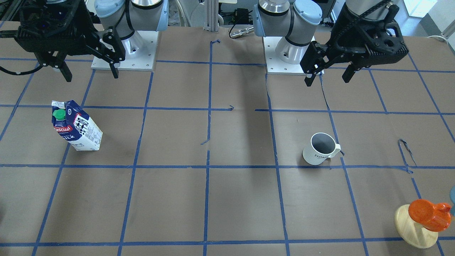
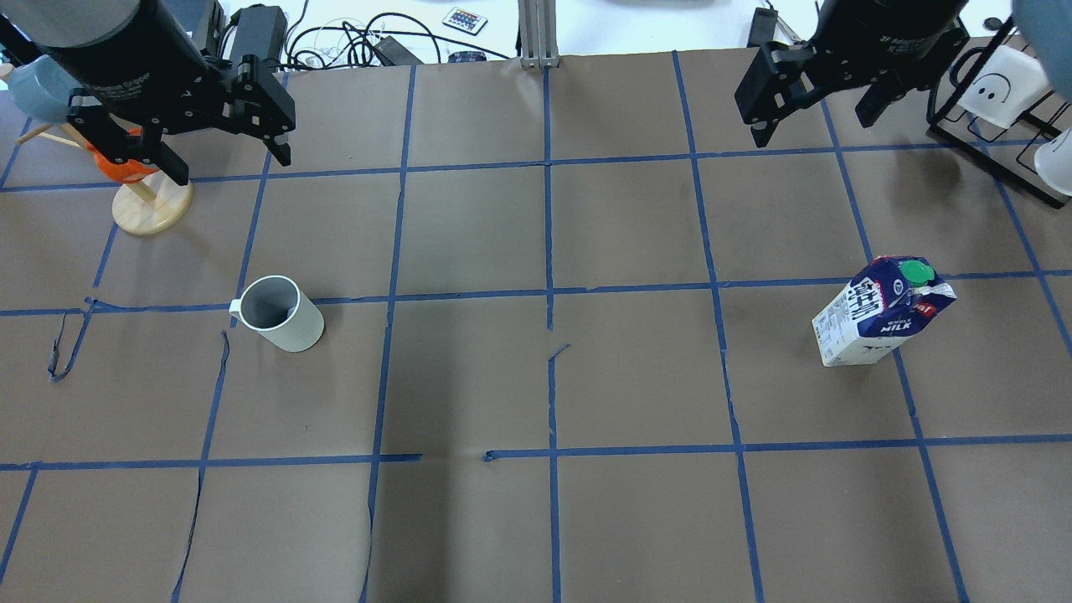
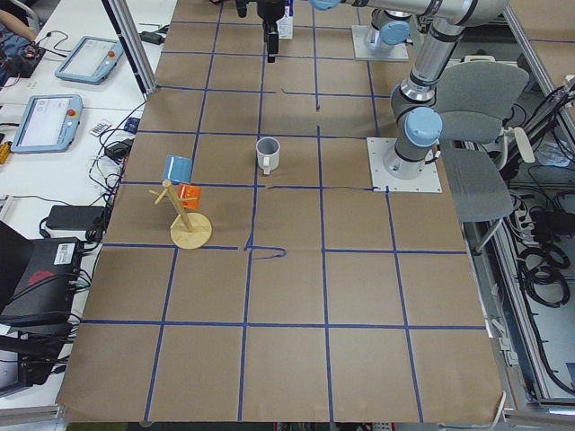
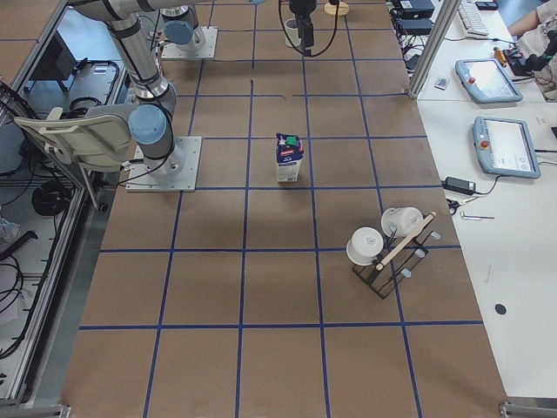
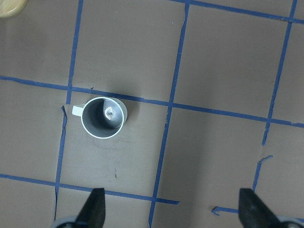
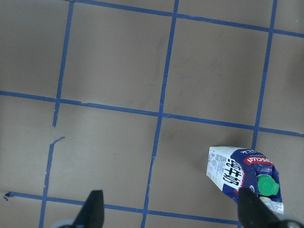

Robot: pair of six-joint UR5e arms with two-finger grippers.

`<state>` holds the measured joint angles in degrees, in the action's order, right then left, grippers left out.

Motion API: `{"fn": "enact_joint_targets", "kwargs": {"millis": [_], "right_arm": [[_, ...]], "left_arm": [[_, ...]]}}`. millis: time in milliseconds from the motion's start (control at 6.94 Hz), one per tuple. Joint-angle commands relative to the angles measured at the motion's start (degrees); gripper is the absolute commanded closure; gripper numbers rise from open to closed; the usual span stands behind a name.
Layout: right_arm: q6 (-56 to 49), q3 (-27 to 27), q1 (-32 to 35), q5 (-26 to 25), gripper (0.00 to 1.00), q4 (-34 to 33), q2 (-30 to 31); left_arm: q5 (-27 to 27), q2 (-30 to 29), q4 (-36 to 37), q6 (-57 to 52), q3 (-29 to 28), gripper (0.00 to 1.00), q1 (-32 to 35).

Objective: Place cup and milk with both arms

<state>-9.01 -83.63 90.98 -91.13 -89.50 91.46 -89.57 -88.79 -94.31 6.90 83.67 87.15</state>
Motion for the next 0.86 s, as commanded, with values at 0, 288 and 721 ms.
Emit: {"fn": "enact_joint_targets", "kwargs": {"millis": [0,288,721], "right_arm": [[-1.10,0.48,-0.10,-0.36,0.00,0.02,0.38],[-0.74,-0.57,-0.18,0.08,0.00,-0.51,-0.05],[1.70,-0.66,-0.19,0.34,0.00,-0.68,-0.23]], "left_arm": [[0.01,-0.07,0.00,-0.04,0.00,0.00,-0.31],[0.10,-0.07,0.00,0.05,0.00,0.00,-0.40],[0.01,0.11,-0.09,-0.04,0.44,0.00,-0.40]]}}
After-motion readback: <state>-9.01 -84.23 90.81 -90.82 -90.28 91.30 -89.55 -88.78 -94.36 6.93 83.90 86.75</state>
